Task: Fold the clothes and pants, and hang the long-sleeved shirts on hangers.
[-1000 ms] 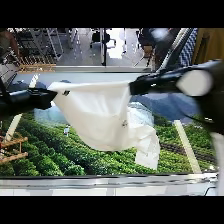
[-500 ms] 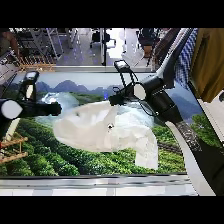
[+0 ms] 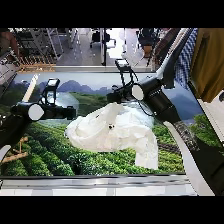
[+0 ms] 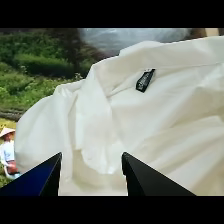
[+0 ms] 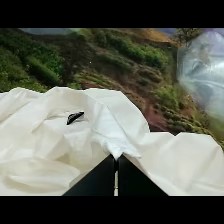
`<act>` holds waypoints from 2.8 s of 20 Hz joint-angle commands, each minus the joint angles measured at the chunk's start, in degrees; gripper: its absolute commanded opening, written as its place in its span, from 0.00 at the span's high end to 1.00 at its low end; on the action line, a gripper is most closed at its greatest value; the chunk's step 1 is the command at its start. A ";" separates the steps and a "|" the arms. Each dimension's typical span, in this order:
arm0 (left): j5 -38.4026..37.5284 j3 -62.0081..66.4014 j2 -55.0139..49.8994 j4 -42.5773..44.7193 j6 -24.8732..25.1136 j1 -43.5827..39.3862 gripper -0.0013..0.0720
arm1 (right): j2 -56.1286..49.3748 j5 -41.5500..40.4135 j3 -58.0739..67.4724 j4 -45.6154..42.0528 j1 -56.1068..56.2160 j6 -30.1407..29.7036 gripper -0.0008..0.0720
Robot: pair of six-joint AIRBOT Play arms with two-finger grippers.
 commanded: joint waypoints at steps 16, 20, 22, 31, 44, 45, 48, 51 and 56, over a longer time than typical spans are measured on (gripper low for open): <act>-10.03 -0.59 1.92 10.58 5.62 66.55 0.54 | -0.04 -5.75 -0.02 0.26 0.04 -10.27 0.97; -6.40 -0.59 -3.02 10.38 6.54 67.43 0.54 | -0.04 -4.74 -0.02 2.49 0.04 -10.23 0.97; -5.99 -0.59 -5.22 10.23 6.54 66.42 0.54 | -0.04 -3.82 -0.02 3.52 0.07 -10.21 0.97; -6.19 -0.59 -7.76 8.94 6.99 64.52 0.54 | -0.04 -3.69 -0.02 4.50 0.15 -10.19 0.97; -5.77 -0.81 -10.54 7.17 10.54 64.48 0.95 | -0.04 -3.58 -0.02 4.94 0.15 -10.19 0.97; -5.81 -0.81 -10.32 7.04 11.52 64.37 0.95 | -0.04 -3.56 -0.02 4.96 0.15 -10.16 0.97; -5.73 -0.76 -8.52 6.54 13.88 63.71 0.95 | -0.04 -3.52 -0.02 5.07 0.15 -10.14 0.97; -5.31 -0.74 -4.46 4.59 16.24 62.75 0.95 | -0.04 -3.52 -0.02 5.16 0.15 -10.14 0.97; -1.20 -0.74 7.28 2.89 16.68 60.81 0.95 | -0.02 -3.52 -0.02 5.14 0.15 -10.14 0.97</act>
